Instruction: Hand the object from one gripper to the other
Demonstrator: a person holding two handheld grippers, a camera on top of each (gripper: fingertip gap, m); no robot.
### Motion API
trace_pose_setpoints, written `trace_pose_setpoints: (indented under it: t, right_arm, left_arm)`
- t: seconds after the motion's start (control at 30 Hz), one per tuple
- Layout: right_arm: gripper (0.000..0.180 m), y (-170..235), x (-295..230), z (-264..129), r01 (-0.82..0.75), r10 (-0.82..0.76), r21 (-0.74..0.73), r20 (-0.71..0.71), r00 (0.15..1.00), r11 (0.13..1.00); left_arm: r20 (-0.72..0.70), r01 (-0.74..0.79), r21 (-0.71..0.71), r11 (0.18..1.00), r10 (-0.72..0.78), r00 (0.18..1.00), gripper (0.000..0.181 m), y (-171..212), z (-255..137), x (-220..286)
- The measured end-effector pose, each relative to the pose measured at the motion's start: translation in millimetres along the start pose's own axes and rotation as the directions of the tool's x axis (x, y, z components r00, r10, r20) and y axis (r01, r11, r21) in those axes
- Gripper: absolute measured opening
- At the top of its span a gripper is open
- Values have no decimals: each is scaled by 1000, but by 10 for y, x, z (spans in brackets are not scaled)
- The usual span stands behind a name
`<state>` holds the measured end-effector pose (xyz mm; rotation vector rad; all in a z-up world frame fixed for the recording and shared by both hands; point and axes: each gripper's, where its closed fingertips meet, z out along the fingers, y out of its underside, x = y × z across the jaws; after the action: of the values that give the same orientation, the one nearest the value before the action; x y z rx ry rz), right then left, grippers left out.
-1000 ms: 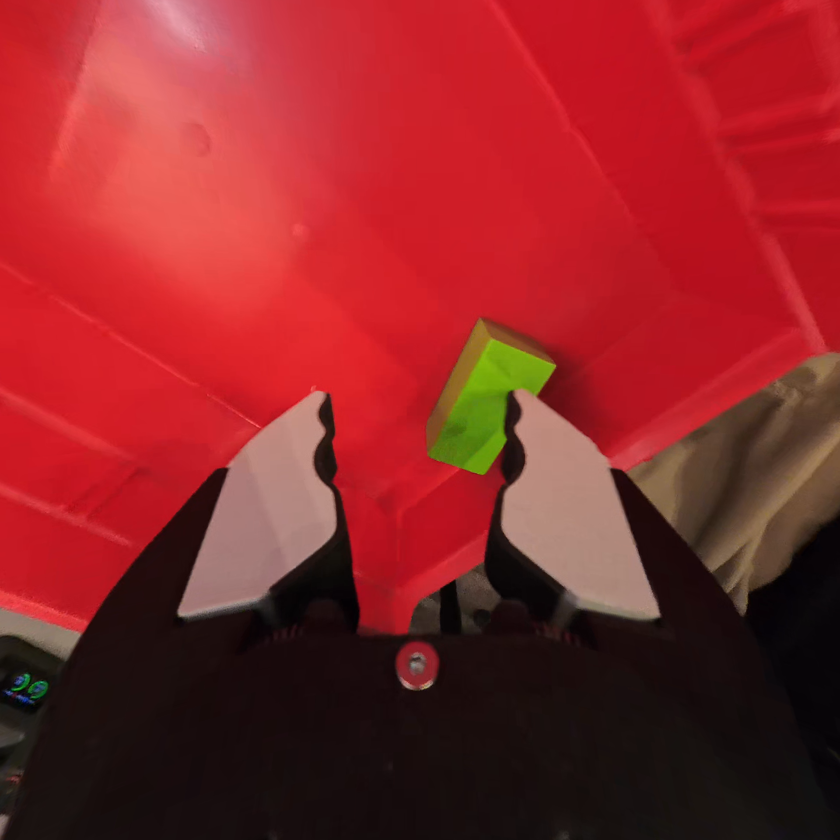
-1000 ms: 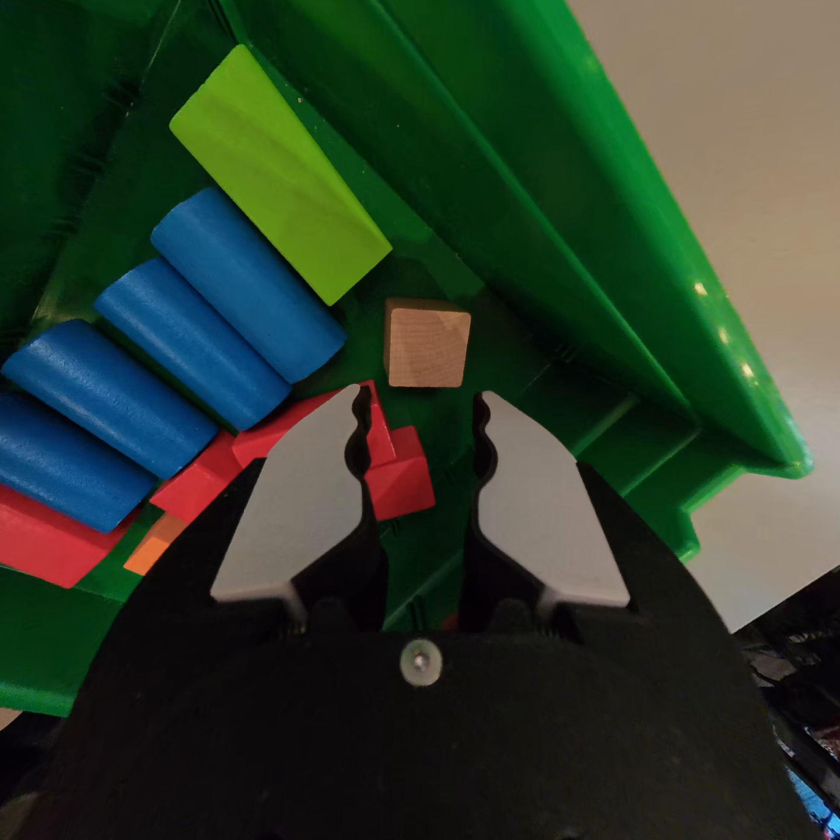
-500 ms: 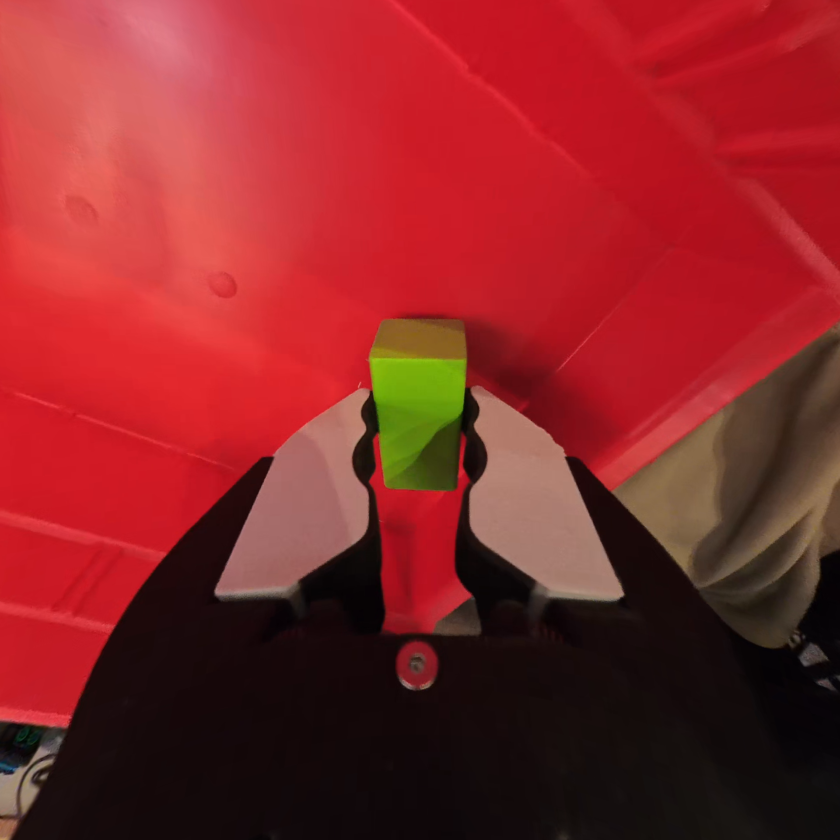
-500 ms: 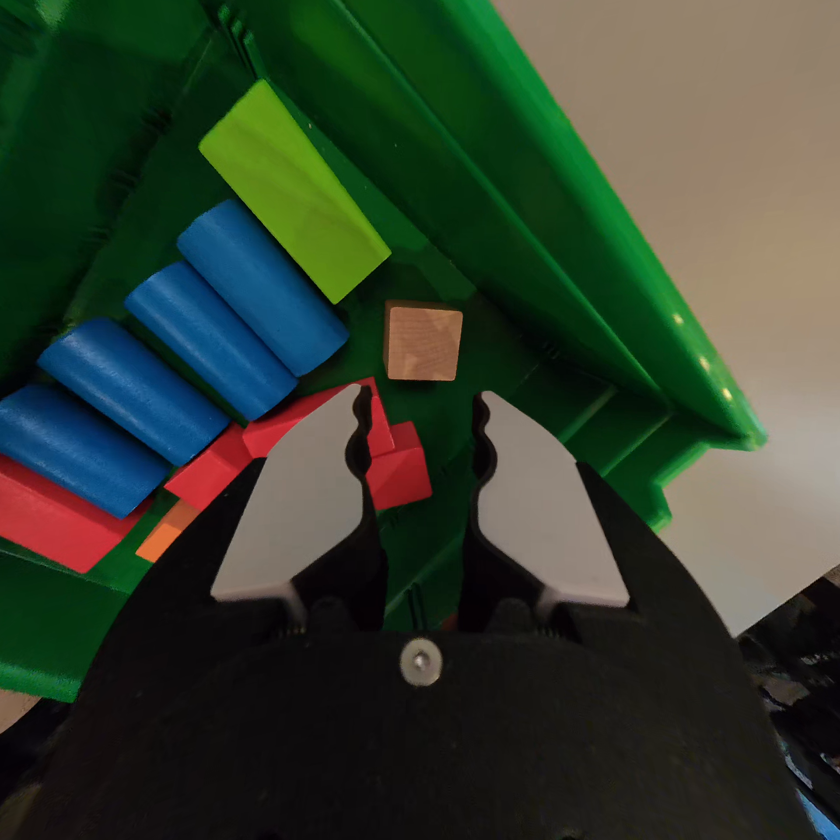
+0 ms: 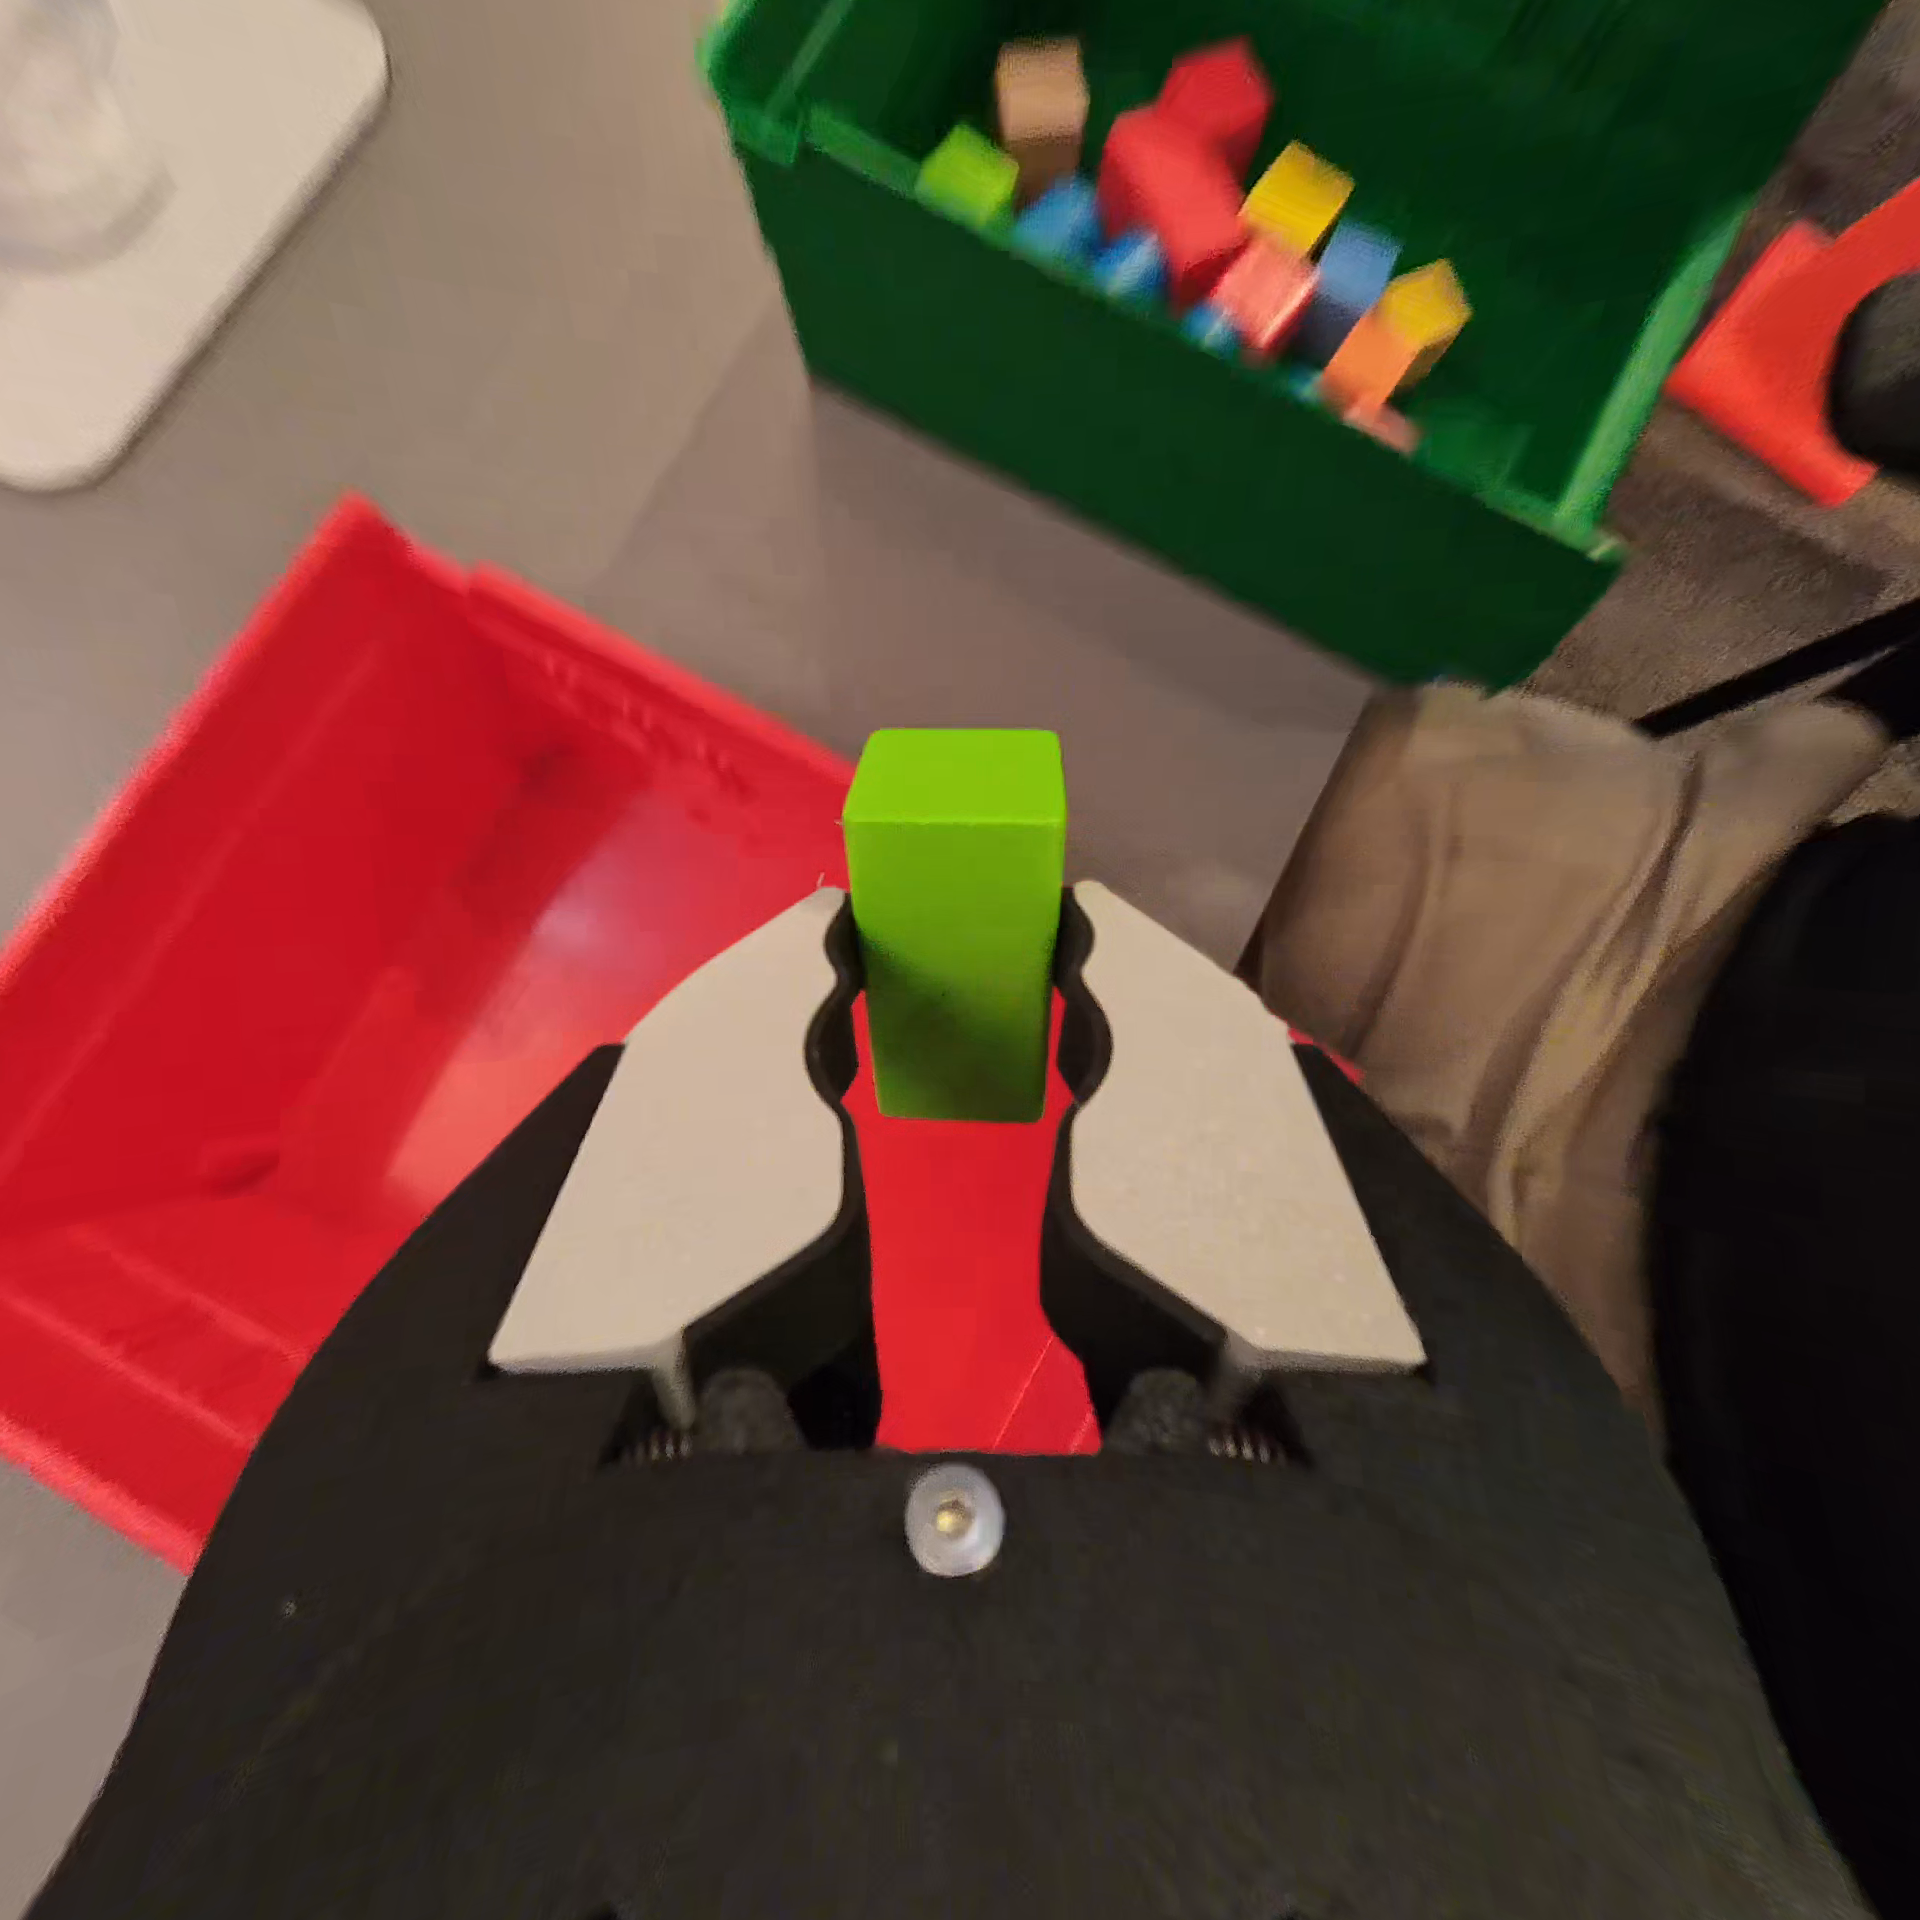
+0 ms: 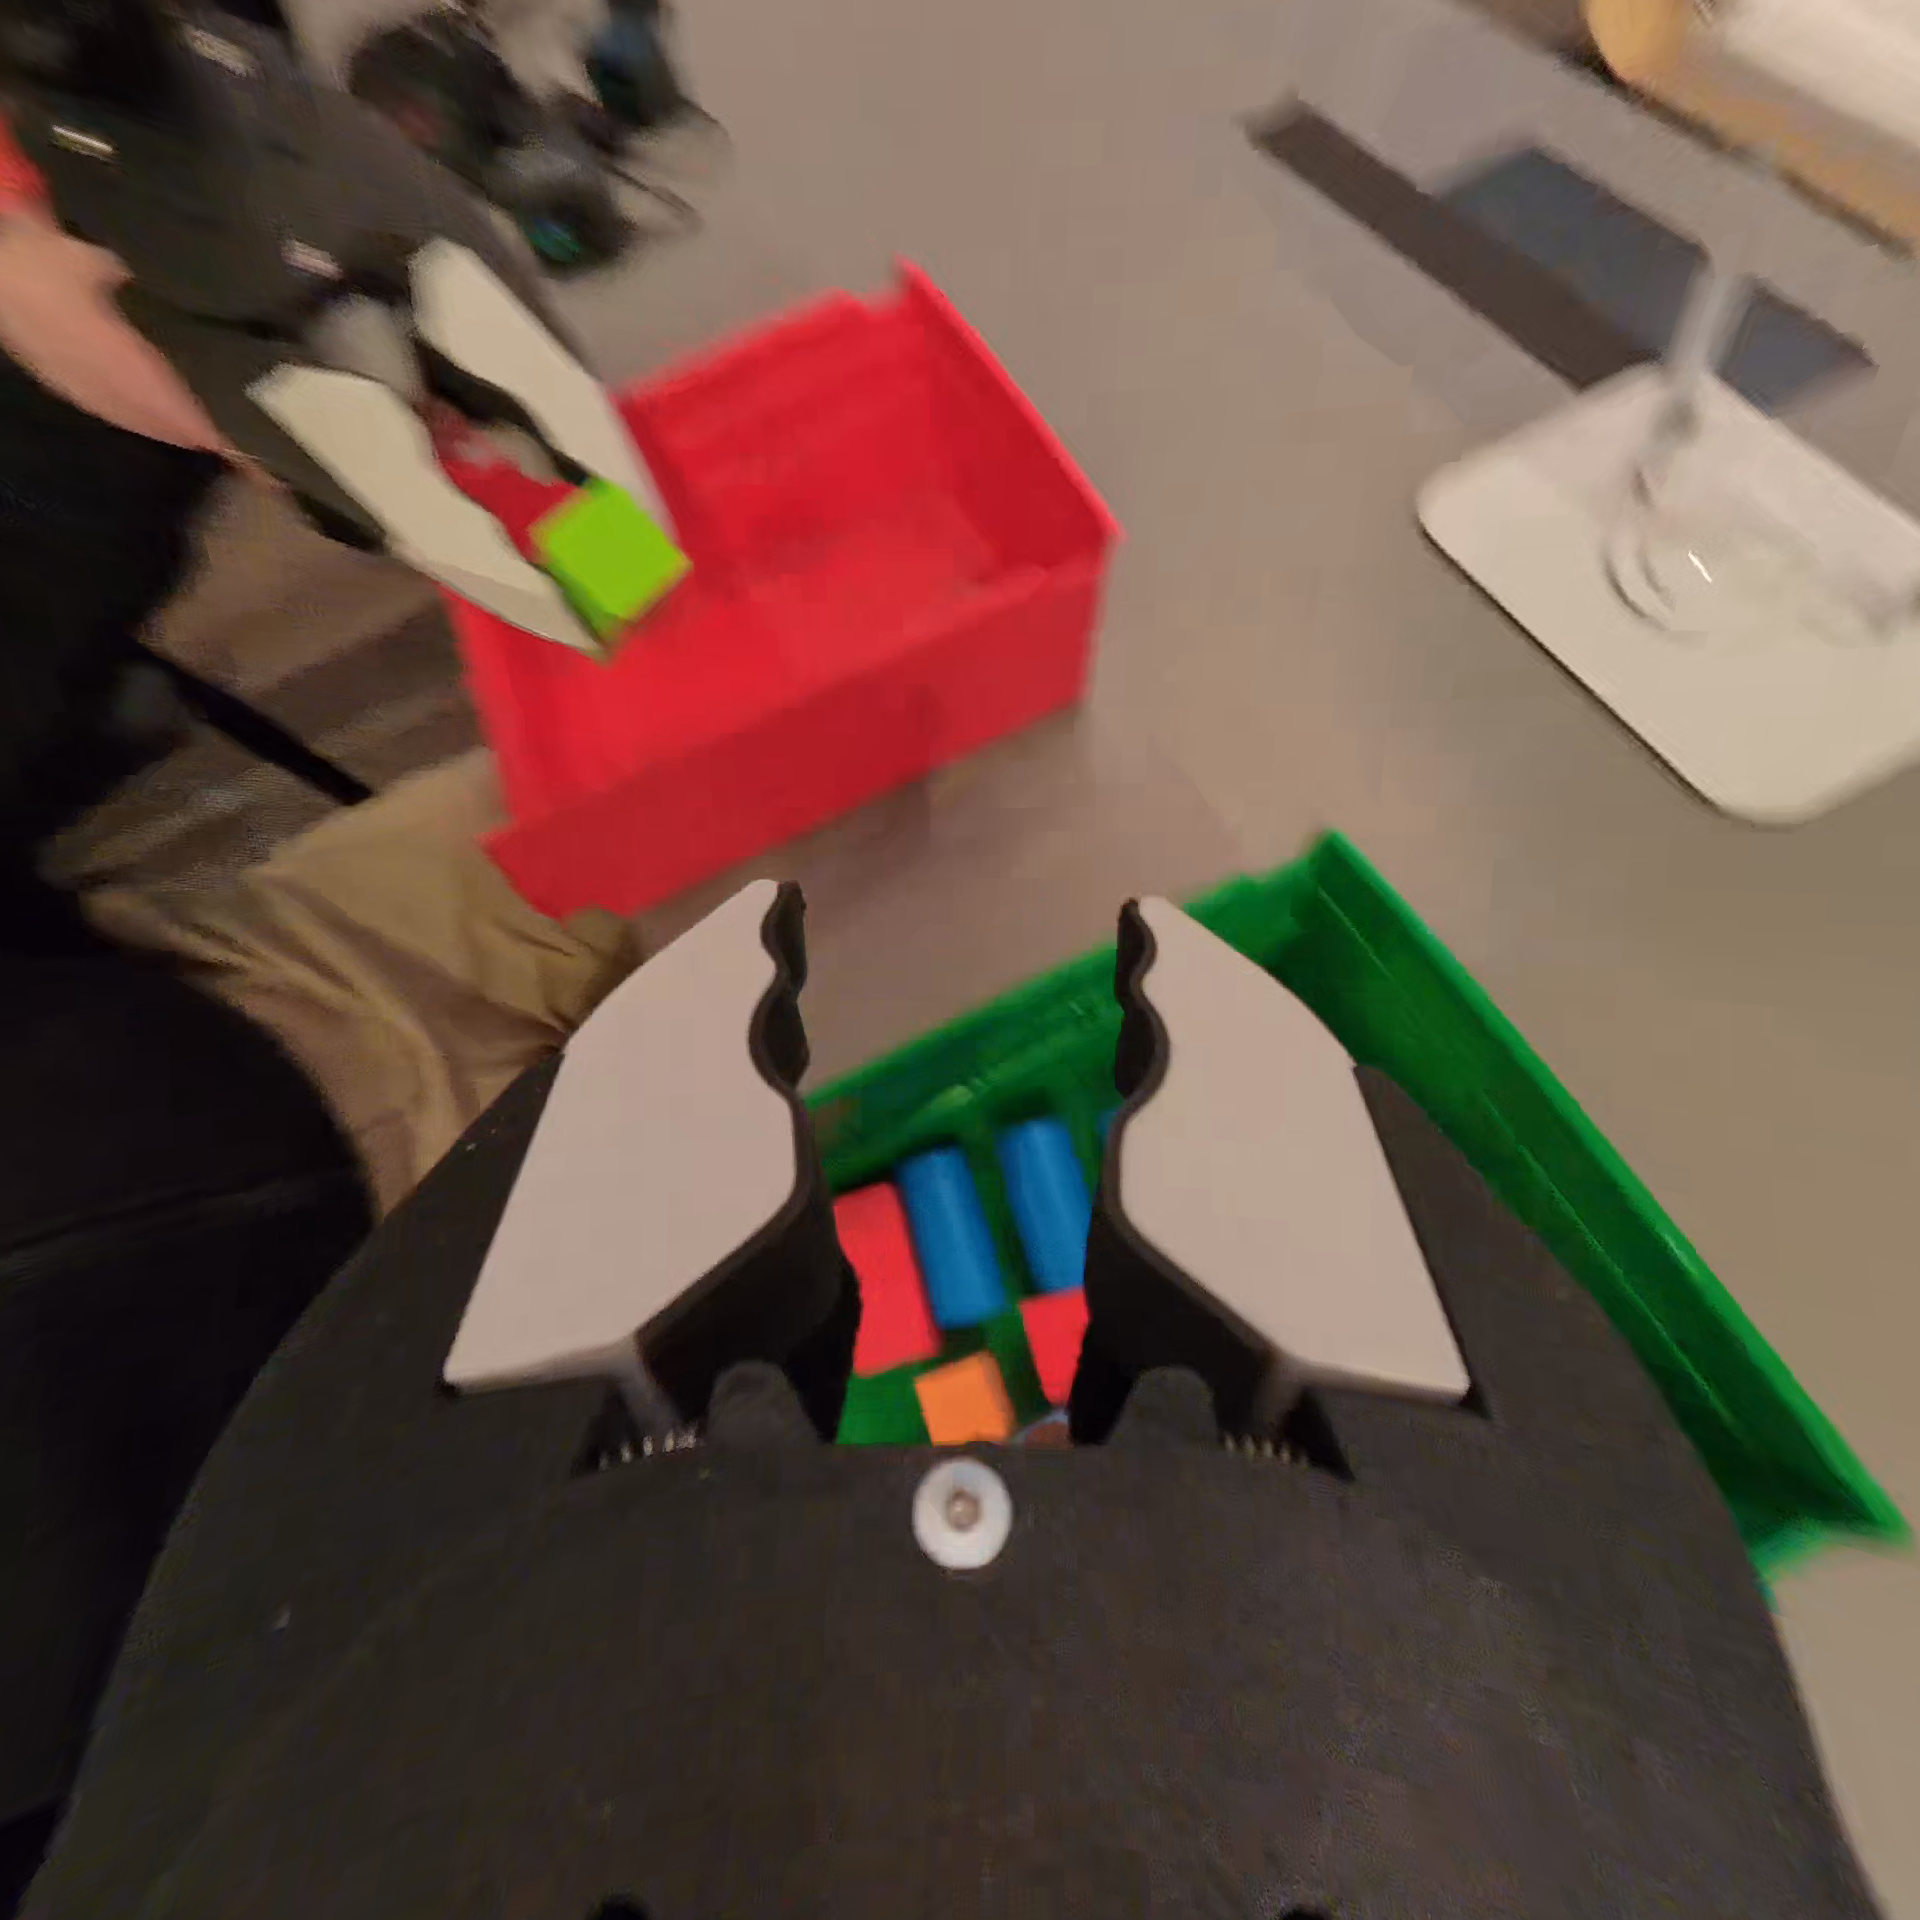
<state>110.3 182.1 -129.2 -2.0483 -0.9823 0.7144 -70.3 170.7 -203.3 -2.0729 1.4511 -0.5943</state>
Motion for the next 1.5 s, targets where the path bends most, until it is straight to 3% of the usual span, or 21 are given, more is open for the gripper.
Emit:
trace_pose_setpoints:
  t: [0.03,0.13,0.27,0.53,0.83,0.93,1.5]
  right_arm:
    - [60,-92,-168,0,23,-25,41,56,998,999]
    - [64,-233,-580,63,70,-87,103,173,981,992]
    - [68,-305,-979,194,107,-149,160,272,951,981]
    - [62,-113,-1199,473,90,-120,99,356,927,991]
    - [46,-175,-1235,371,-2,-80,171,470,879,985]
    - [36,-189,-1224,355,1,-91,190,465,881,982]
    - [33,-216,-1135,84,47,-129,223,370,920,974]
  left_arm:
    - [-9,-16,44,999,16,1000,35,-129,-44,63]
    - [-51,-65,181,981,76,996,35,-506,-154,313]
    - [-79,-127,248,960,150,985,35,-790,-159,603]
    - [-122,-184,267,946,223,967,35,-924,-51,858]
    - [-180,-167,316,934,232,956,35,-966,-138,953]
    - [-184,-170,306,937,233,955,35,-946,-132,953]
    - [-229,-132,338,932,218,949,41,-1057,-114,1017]
